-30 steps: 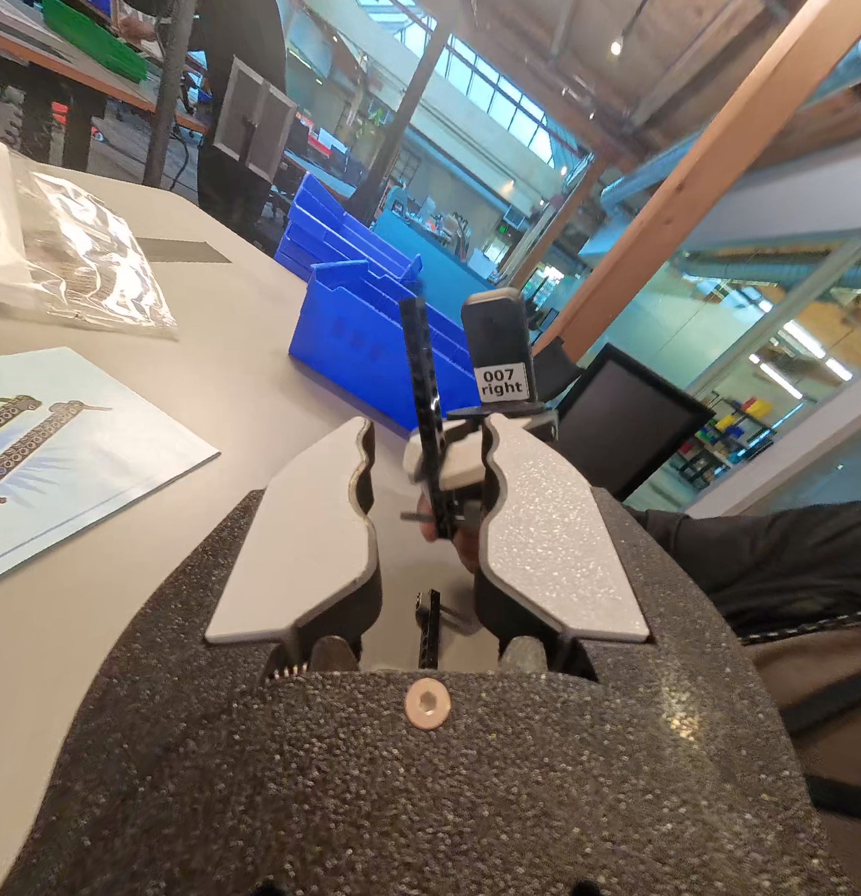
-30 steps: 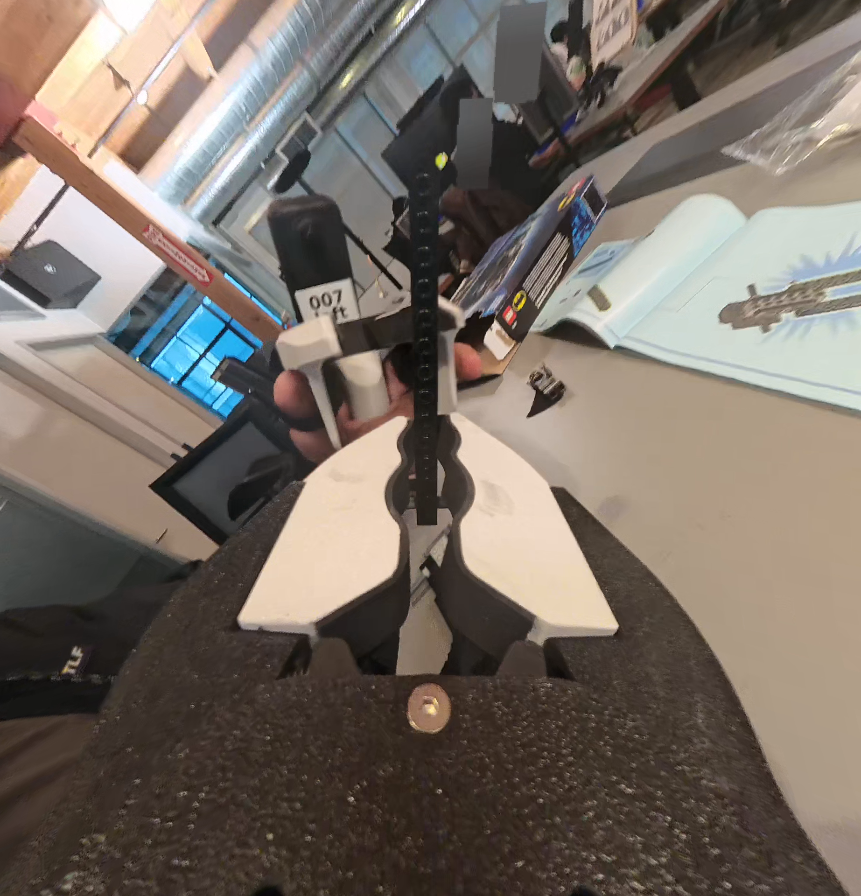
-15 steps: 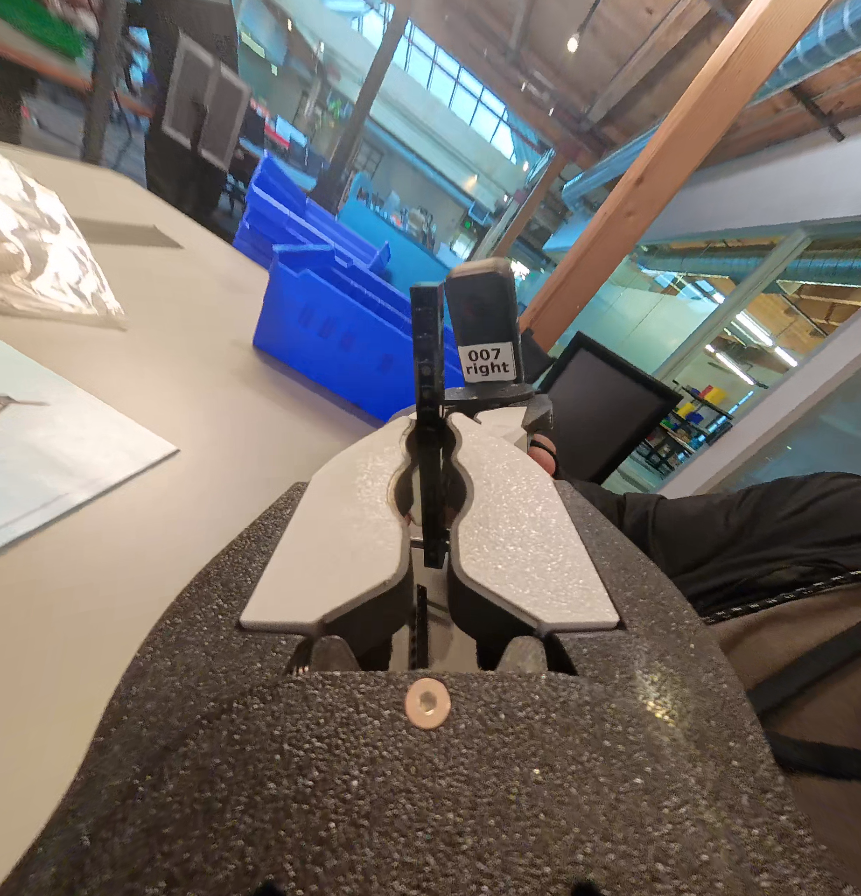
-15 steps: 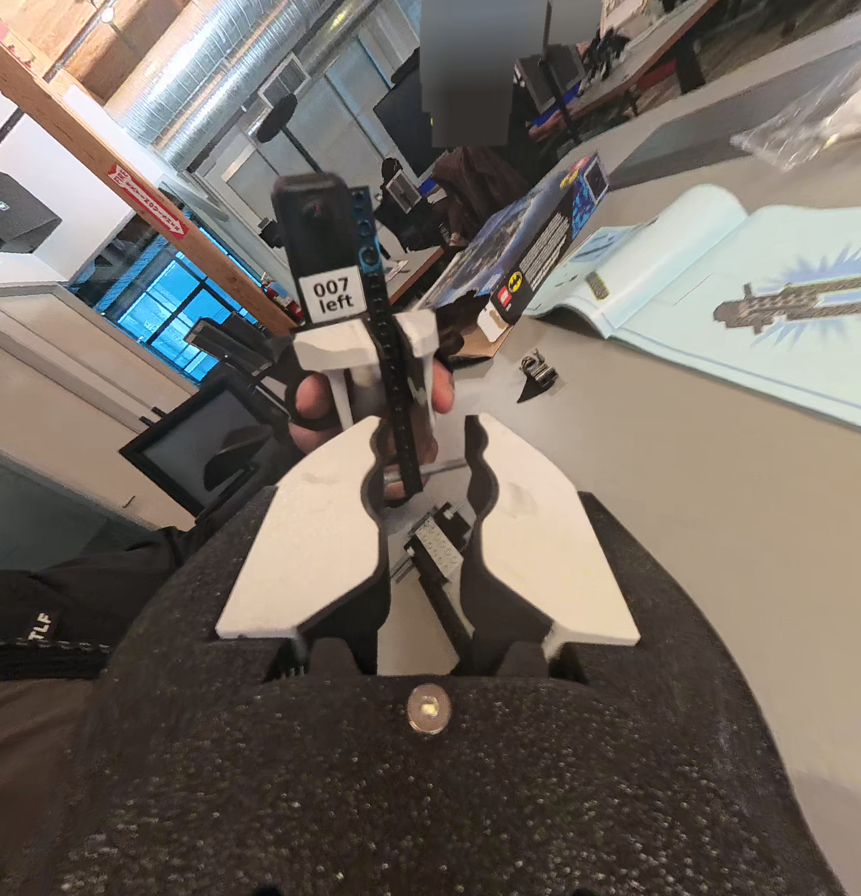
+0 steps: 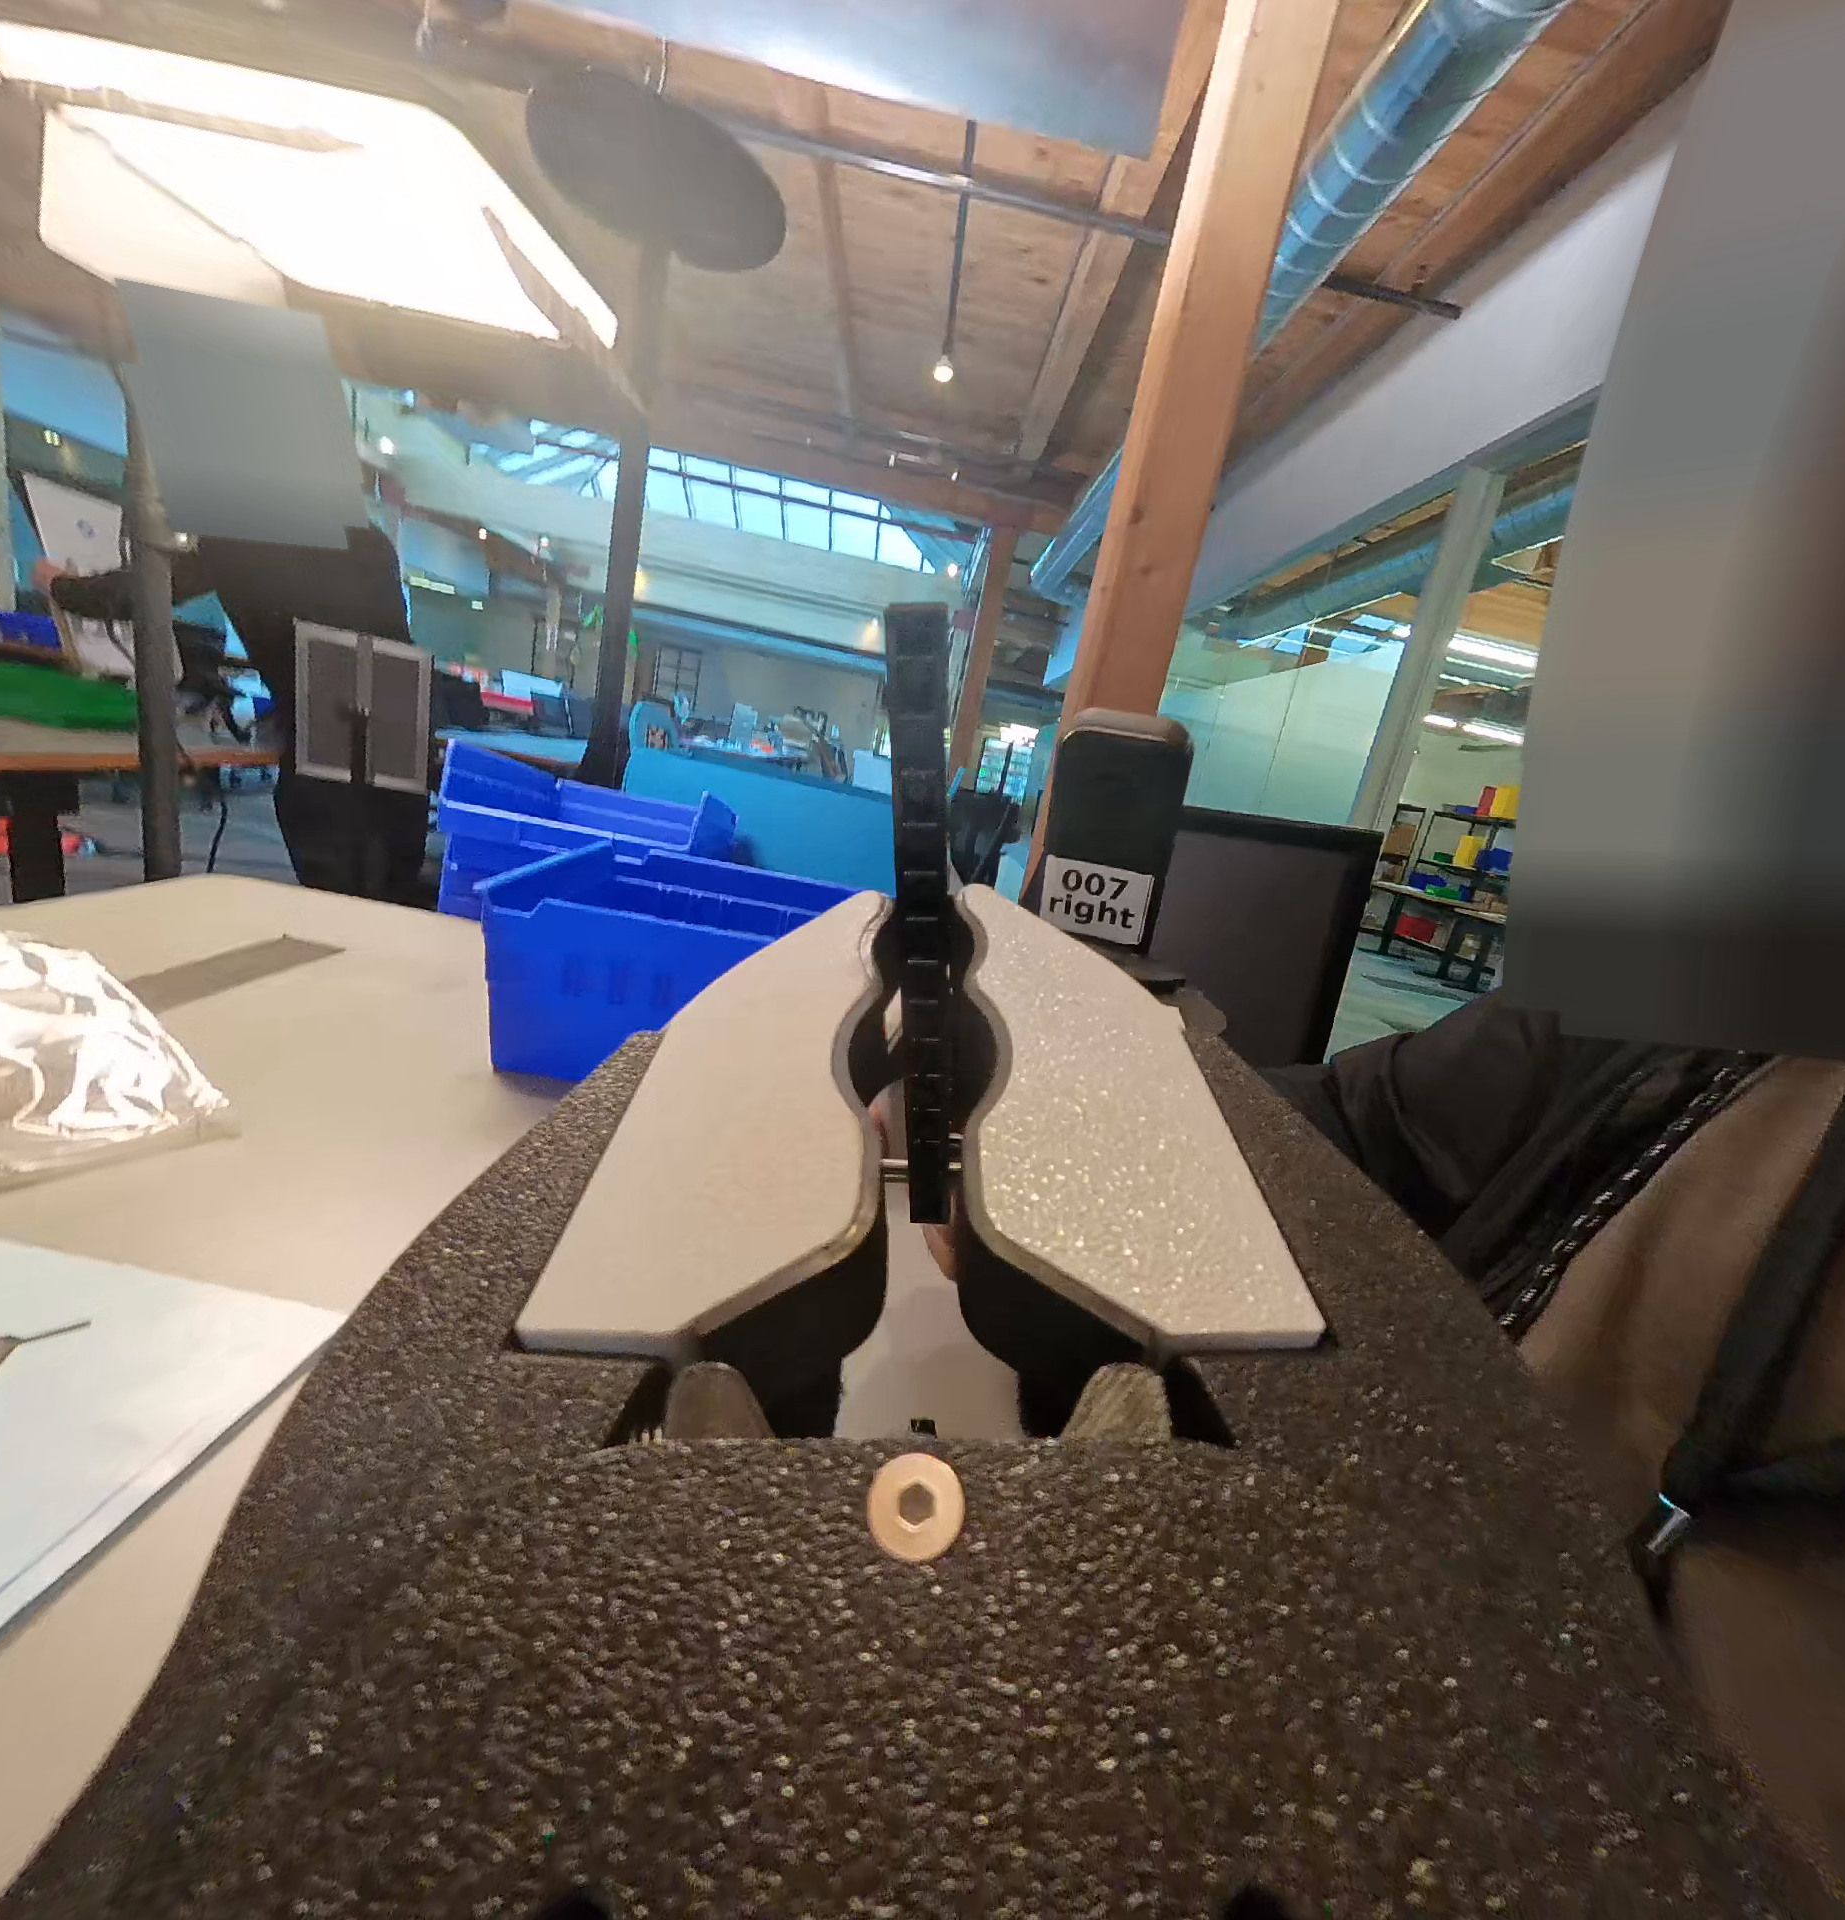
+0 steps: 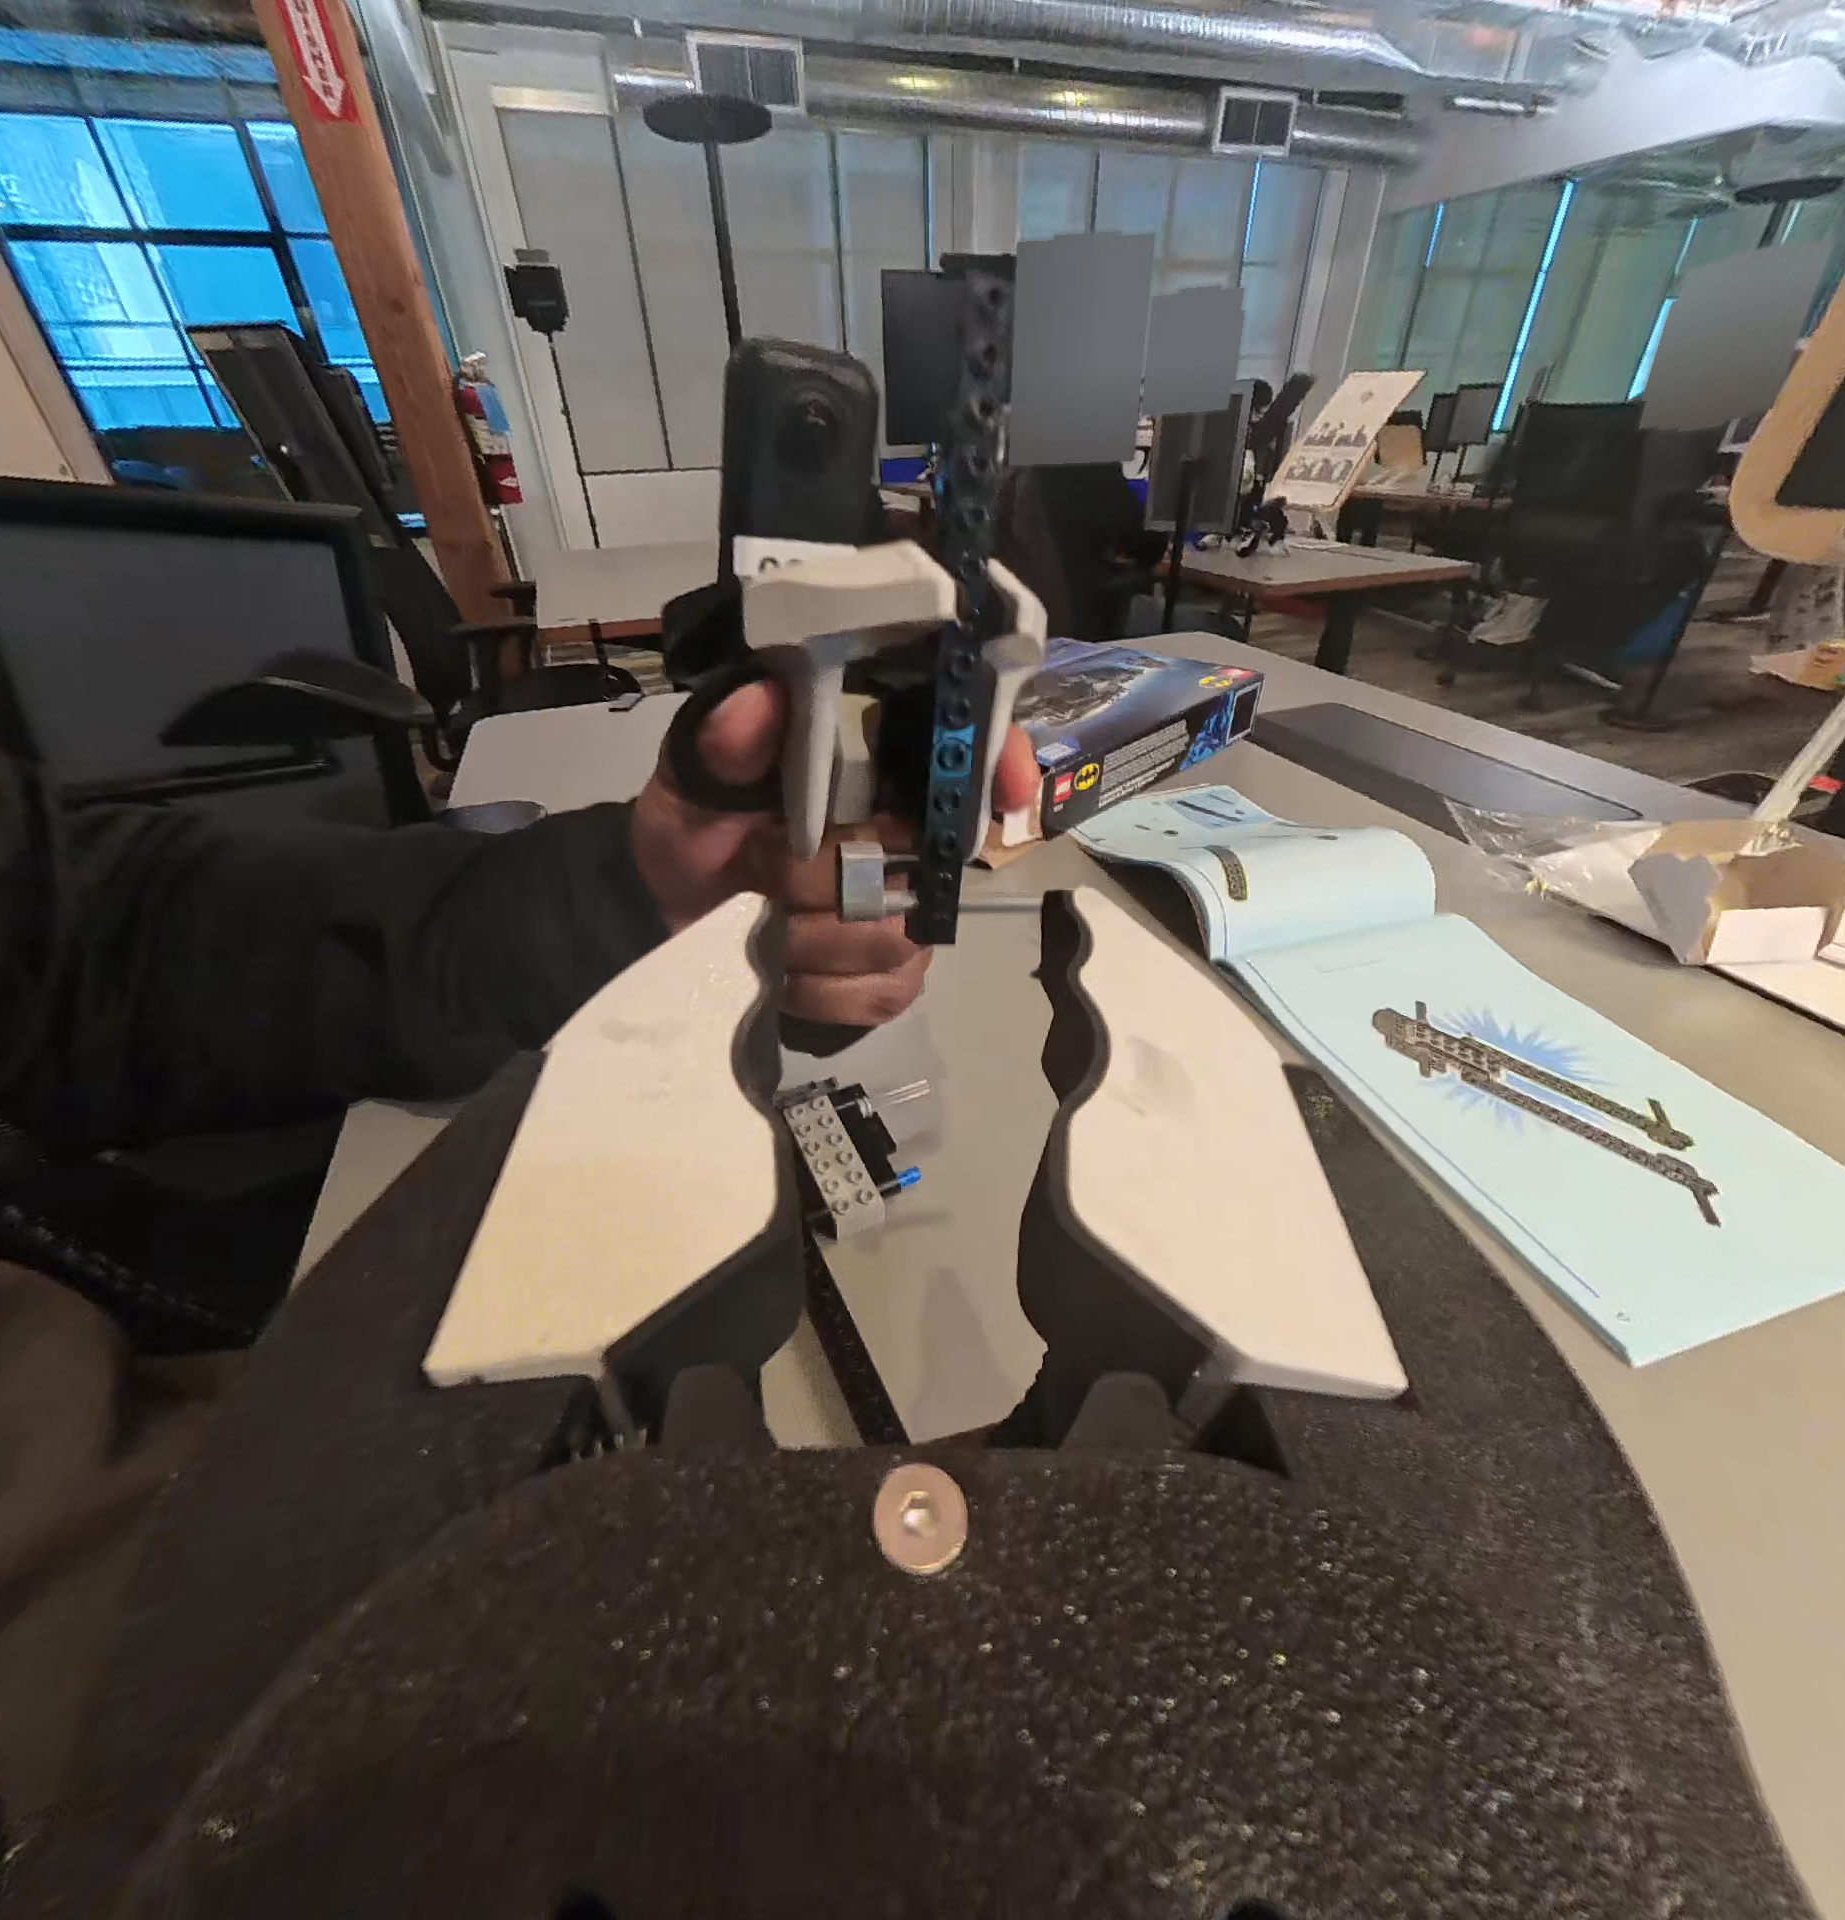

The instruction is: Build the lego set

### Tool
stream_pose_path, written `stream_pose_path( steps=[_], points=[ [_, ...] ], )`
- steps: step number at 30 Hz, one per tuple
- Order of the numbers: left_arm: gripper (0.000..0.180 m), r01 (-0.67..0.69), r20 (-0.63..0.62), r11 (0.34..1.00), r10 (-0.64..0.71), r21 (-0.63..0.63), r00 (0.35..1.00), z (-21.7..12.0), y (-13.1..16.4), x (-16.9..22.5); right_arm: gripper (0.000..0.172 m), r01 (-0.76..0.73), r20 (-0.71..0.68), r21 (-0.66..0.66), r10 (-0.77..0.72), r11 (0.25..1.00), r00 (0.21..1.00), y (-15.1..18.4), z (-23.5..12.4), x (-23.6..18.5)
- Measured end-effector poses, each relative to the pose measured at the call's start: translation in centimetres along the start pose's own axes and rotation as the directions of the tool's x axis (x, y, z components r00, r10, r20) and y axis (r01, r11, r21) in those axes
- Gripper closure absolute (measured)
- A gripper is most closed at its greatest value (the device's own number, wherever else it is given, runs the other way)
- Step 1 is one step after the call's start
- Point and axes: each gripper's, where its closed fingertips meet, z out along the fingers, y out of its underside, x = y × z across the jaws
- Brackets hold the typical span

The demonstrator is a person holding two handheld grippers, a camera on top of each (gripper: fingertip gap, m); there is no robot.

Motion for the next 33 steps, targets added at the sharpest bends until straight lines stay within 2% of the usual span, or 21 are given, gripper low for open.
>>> stream_pose_path(
  steps=[5,13,21,27,33],
  points=[
    [0.173,-0.075,-0.029,0.995,0.076,0.061,0.997,0.1,-0.5,1.1,0.113,-0.089,0.007,-0.065,0.089,0.994,0.996,1.0,0.7,-0.4],
    [0.172,-0.111,-0.065,0.990,0.117,0.083,0.991,0.6,-0.1,2.2,0.138,-0.225,0.072,-0.044,0.228,0.973,0.971,0.6,0.6,-0.9],
    [0.172,-0.130,-0.108,0.990,0.135,0.059,0.985,0.6,0.2,3.0,0.144,-0.173,0.092,-0.062,0.178,0.983,0.980,0.9,0.7,-1.5],
    [0.171,-0.094,-0.131,0.995,0.099,0.043,0.986,0.6,0.4,3.2,0.145,-0.127,0.090,-0.071,0.134,0.989,0.987,1.2,0.8,-1.6],
    [0.171,-0.087,-0.116,0.995,0.091,0.042,0.989,0.7,0.4,3.0,0.145,-0.106,0.079,-0.080,0.112,0.991,0.991,1.3,0.7,-1.3]
  ],
)
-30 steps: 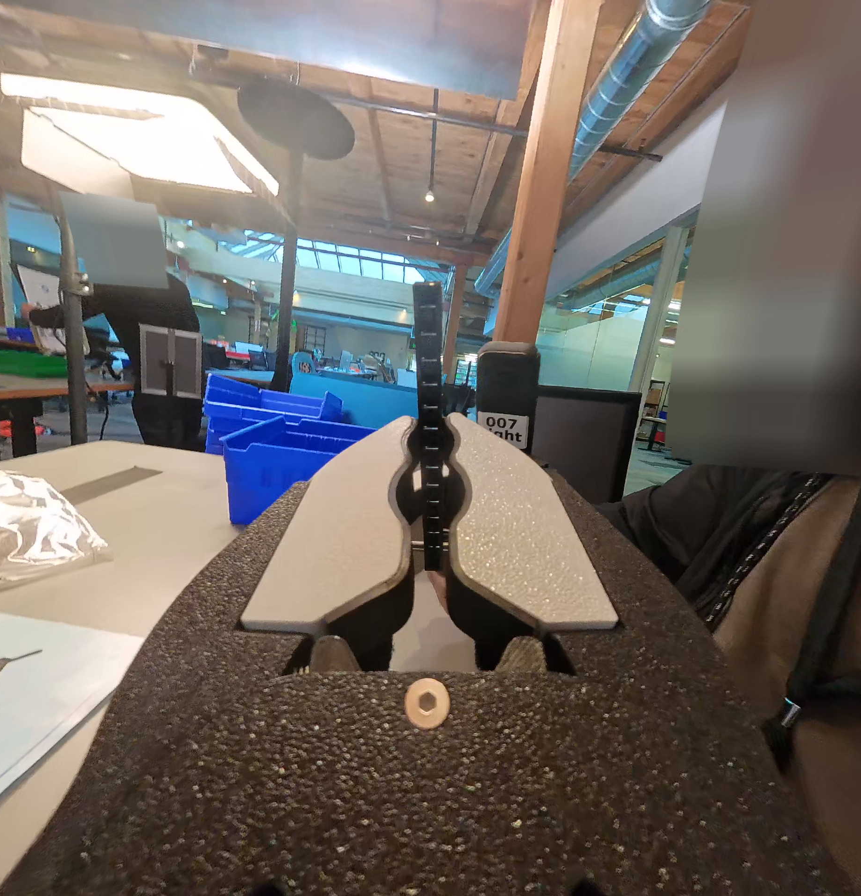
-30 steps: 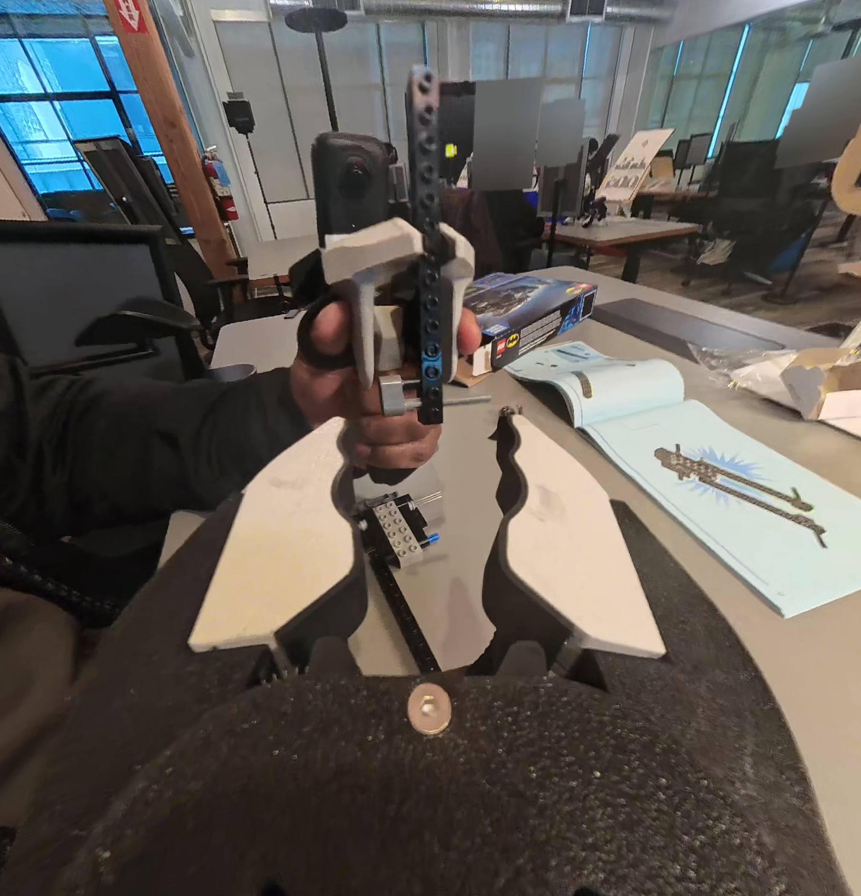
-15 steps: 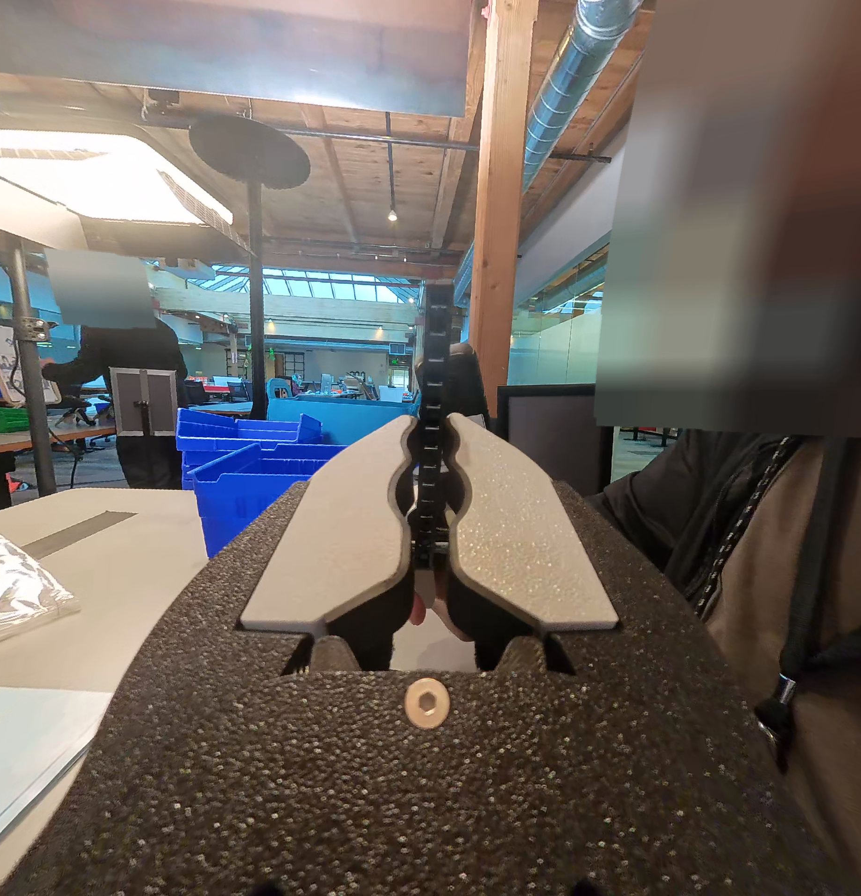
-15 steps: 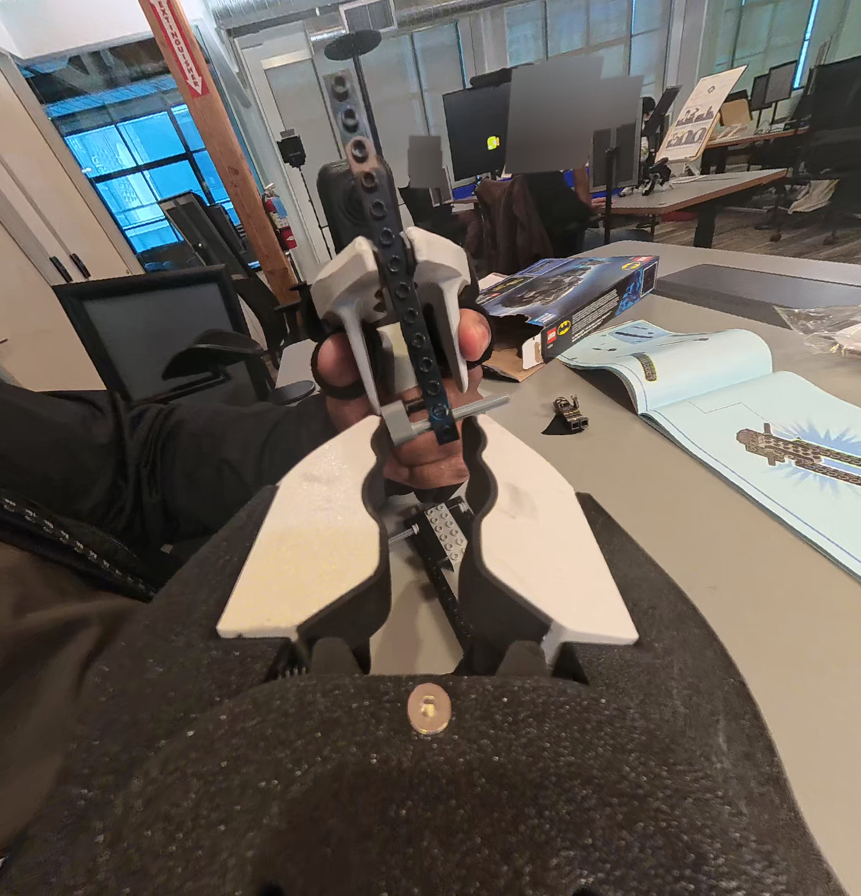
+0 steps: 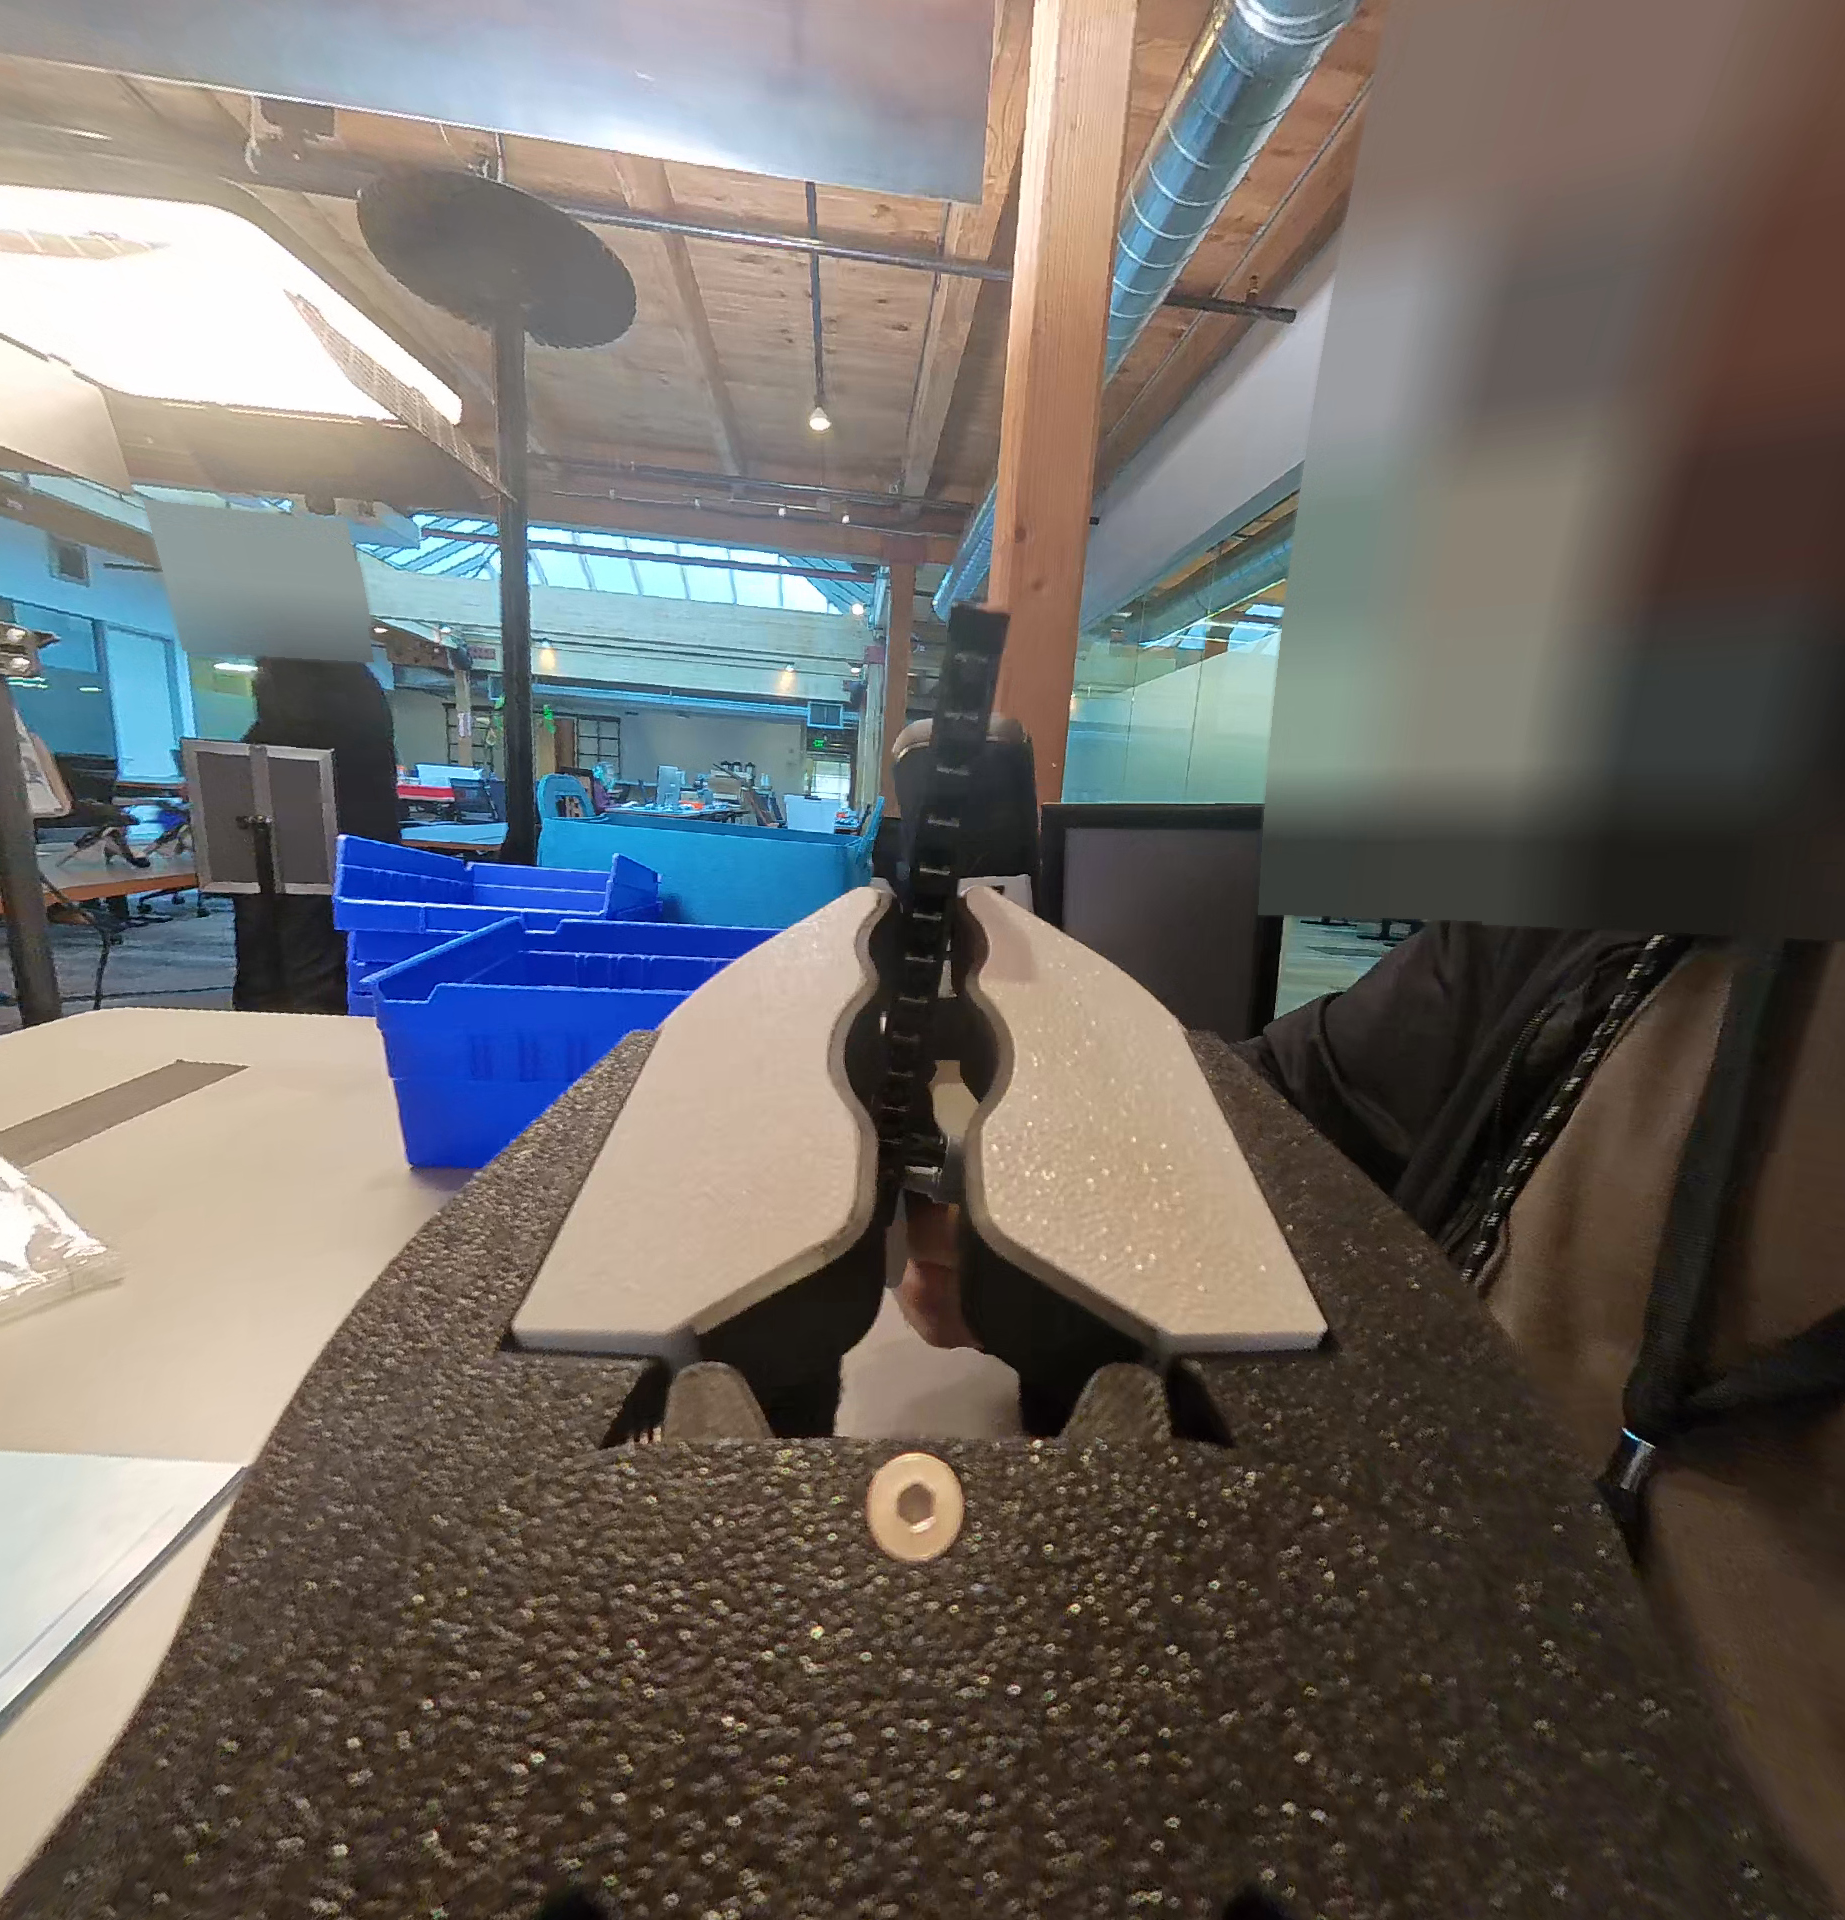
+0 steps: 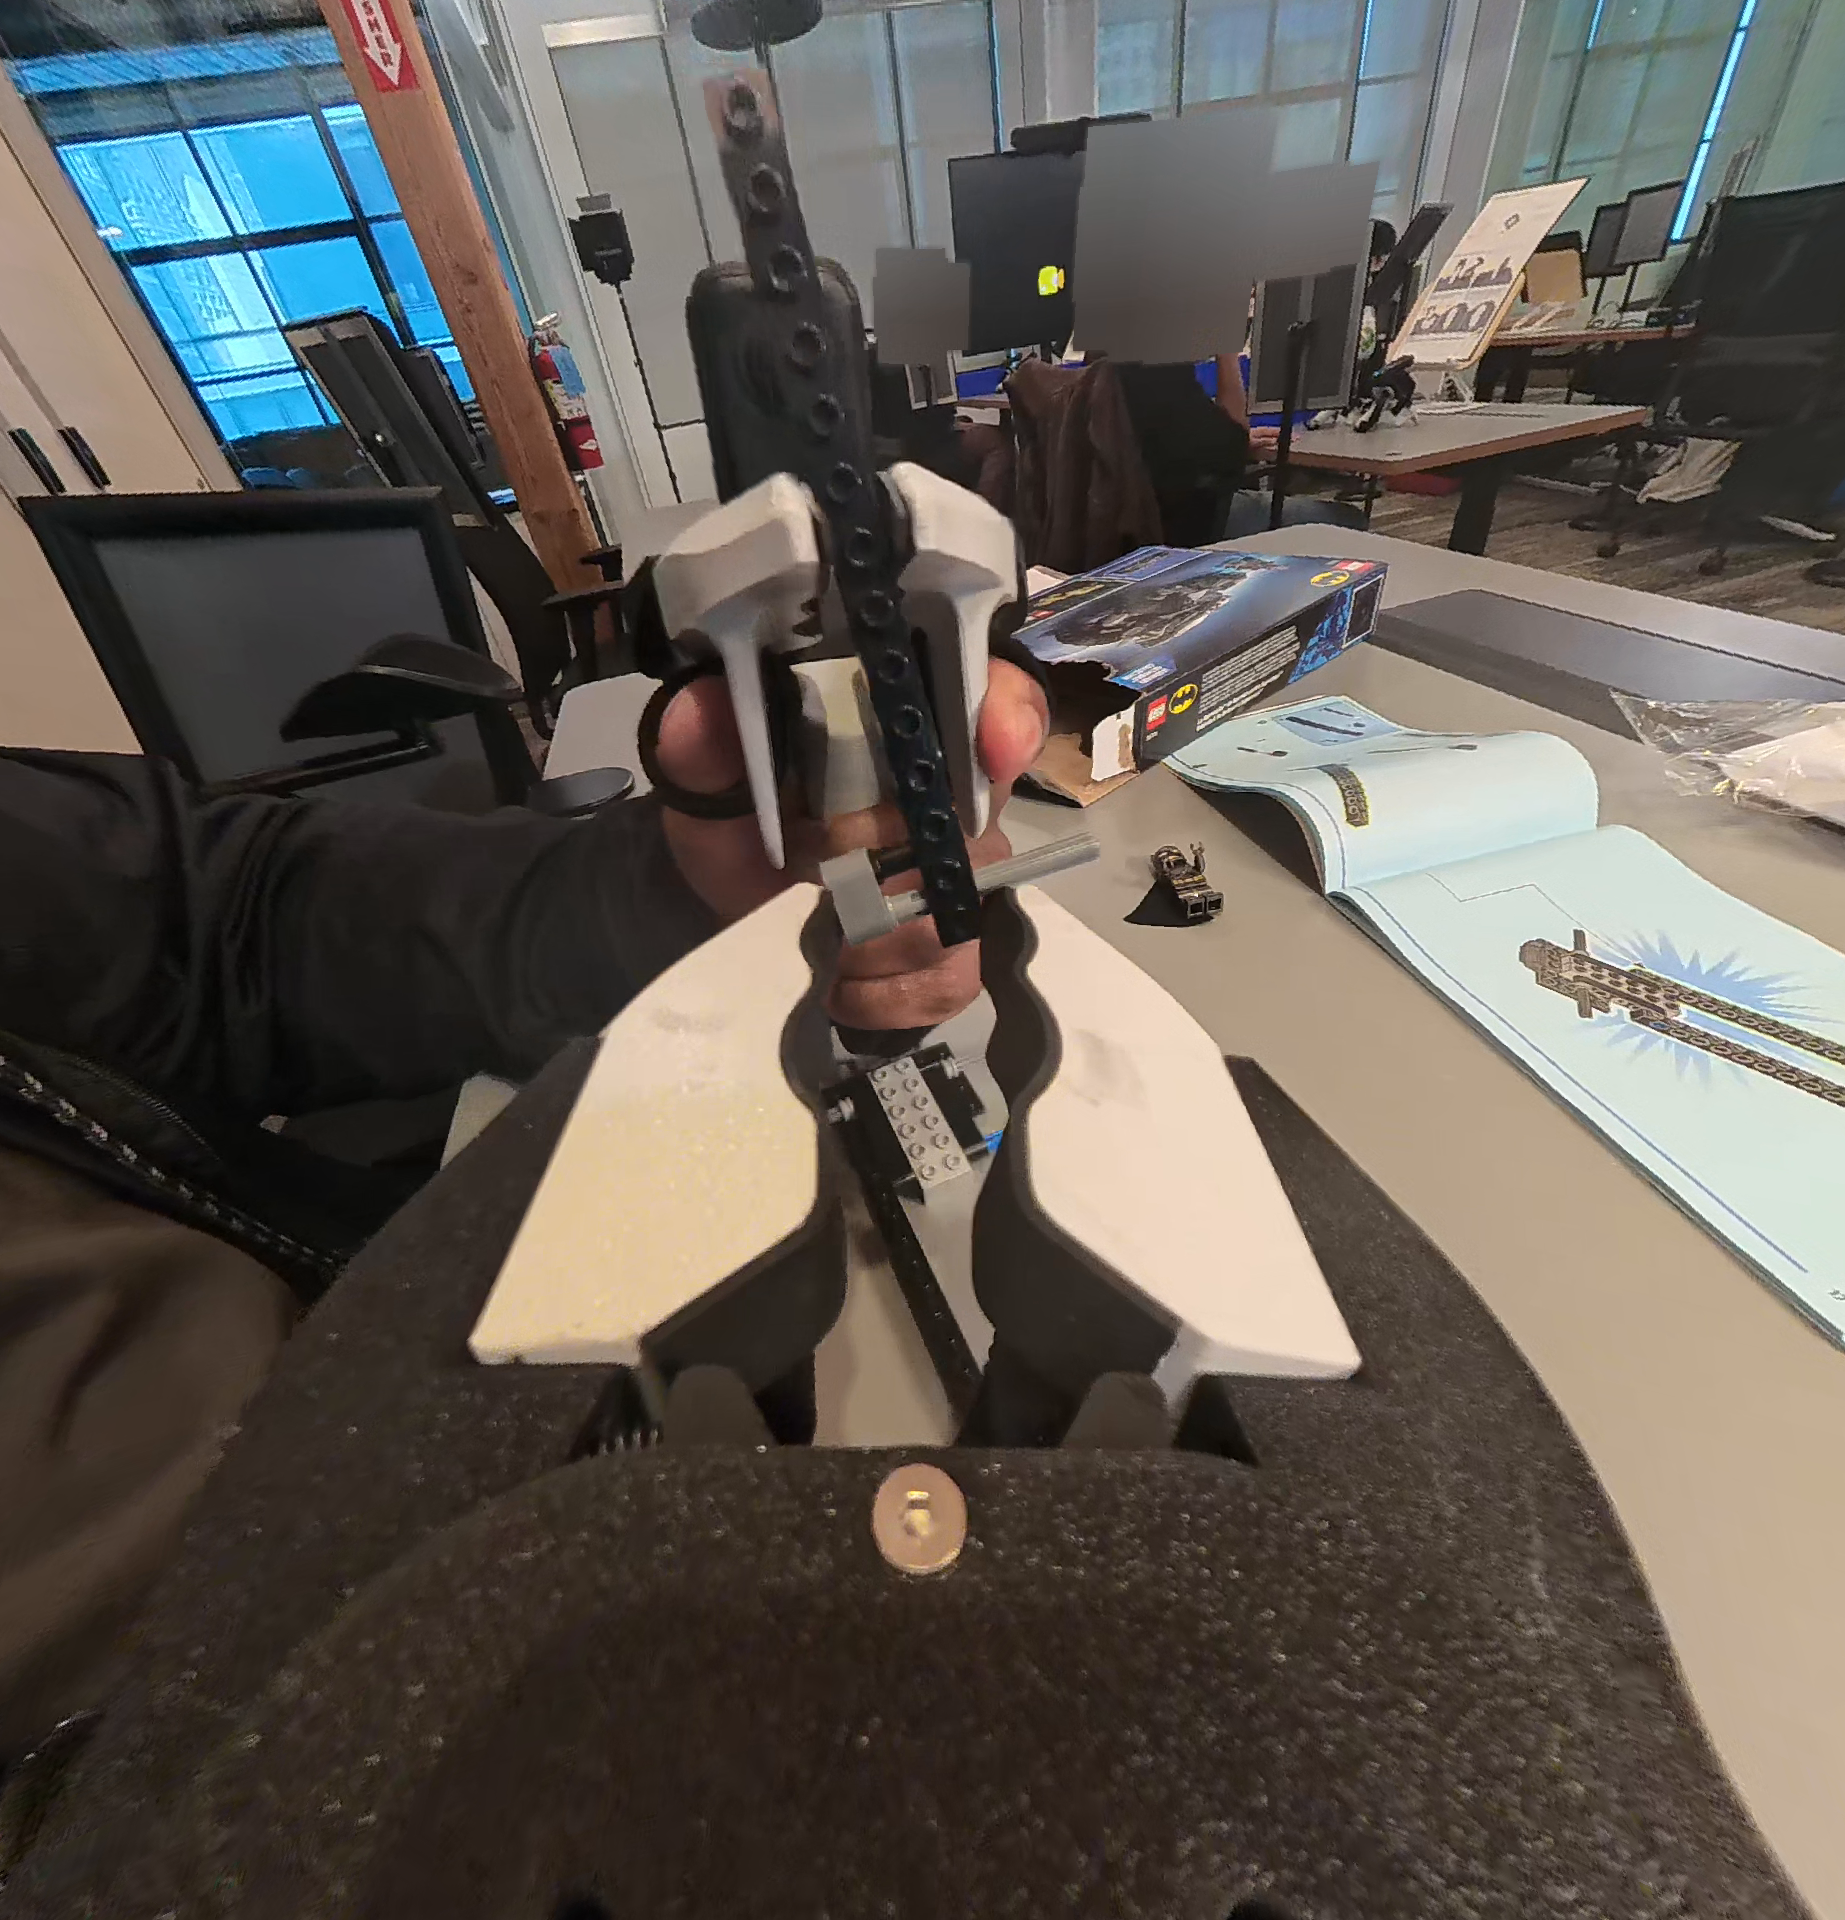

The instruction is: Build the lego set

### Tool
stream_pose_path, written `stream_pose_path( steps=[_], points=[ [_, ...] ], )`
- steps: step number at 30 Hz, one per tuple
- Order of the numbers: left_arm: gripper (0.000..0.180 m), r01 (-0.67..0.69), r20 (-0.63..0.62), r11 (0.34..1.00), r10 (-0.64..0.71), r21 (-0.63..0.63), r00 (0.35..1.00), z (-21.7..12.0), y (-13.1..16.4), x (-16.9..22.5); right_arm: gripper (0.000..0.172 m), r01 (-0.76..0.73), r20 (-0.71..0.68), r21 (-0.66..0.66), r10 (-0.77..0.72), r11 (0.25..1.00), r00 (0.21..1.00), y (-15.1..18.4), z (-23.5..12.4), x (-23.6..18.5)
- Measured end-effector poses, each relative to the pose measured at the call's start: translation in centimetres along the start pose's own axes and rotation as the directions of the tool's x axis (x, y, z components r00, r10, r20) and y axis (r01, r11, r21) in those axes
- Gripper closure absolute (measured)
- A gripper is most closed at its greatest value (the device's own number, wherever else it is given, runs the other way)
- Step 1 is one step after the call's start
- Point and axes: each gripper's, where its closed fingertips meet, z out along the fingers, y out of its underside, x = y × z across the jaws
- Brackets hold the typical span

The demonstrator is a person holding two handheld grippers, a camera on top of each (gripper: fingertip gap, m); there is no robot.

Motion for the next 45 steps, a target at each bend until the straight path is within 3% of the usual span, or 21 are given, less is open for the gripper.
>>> stream_pose_path(
  steps=[3,7,9,17,27,38,45],
  points=[
    [0.170,-0.008,0.034,0.999,0.009,-0.034,0.999,0.0,0.2,-0.5,0.145,-0.001,-0.019,-0.007,0.001,1.000,1.000,0.0,-0.2,0.5],
    [0.160,-0.057,0.054,0.975,0.070,-0.215,0.996,0.2,2.7,-0.8,0.145,0.040,-0.045,-0.030,-0.041,0.999,0.998,-0.1,-0.5,0.9],
    [0.170,-0.094,0.070,0.963,0.115,-0.252,0.991,0.3,3.3,-1.0,0.145,0.072,-0.061,-0.052,-0.075,0.996,0.995,0.1,-0.5,1.0],
    [0.172,-0.072,0.025,0.979,0.078,-0.190,0.997,0.1,2.8,-0.7,0.142,0.053,-0.024,-0.028,-0.053,0.998,0.998,-0.4,-0.6,0.3],
    [0.172,-0.159,-0.045,0.962,0.153,-0.221,0.987,0.0,3.1,0.6,0.145,0.096,0.035,-0.060,-0.094,0.994,0.995,0.1,-0.5,-0.7],
    [0.171,-0.147,-0.032,0.968,0.144,-0.202,0.989,0.1,3.1,0.4,0.146,0.079,0.033,-0.070,-0.076,0.994,0.997,0.2,-0.6,-0.5],
    [0.172,-0.105,0.016,0.987,0.108,-0.126,0.994,0.1,2.0,-0.4,0.144,0.348,-0.149,-0.065,-0.354,0.935,0.923,-1.1,-1.1,0.4]
  ],
)
